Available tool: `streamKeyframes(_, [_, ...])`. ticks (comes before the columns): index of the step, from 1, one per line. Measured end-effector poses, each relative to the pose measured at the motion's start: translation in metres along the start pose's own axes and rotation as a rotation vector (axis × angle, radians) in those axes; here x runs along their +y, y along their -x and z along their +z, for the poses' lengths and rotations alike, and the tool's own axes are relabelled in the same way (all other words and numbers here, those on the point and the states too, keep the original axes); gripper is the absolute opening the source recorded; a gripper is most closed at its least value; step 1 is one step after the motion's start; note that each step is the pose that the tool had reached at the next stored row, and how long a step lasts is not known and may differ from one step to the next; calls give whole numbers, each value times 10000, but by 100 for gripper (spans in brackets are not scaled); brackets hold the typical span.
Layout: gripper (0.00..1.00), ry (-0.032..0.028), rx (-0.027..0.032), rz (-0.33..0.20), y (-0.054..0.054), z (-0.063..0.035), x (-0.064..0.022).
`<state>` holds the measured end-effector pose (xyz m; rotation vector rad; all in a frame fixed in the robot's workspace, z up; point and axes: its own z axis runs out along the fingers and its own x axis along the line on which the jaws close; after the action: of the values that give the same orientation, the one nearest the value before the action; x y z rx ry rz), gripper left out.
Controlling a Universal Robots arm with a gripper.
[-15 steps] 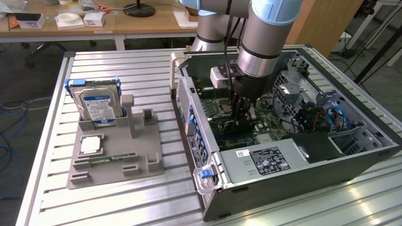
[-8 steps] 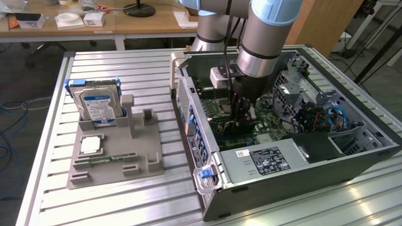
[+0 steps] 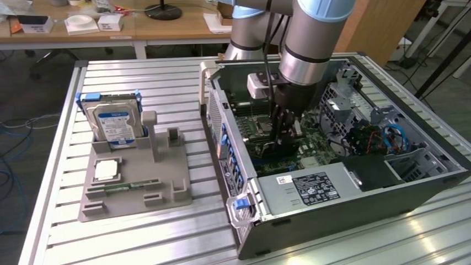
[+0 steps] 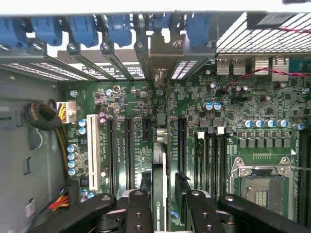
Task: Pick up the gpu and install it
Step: 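Insert the gpu into the slot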
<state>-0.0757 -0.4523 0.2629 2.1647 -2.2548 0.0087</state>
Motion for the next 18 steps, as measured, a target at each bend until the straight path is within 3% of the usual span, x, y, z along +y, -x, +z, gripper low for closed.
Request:
streamKeyframes(5, [33,-8,0,-1,-2,-151,0])
streamKeyframes(11, [32,-9,-41,0,-4,-216,2])
streamKeyframes(14, [14,-8,-63,0,-4,-247,2])
streamKeyframes(18, [11,-6,-91,0,-5,-289,2])
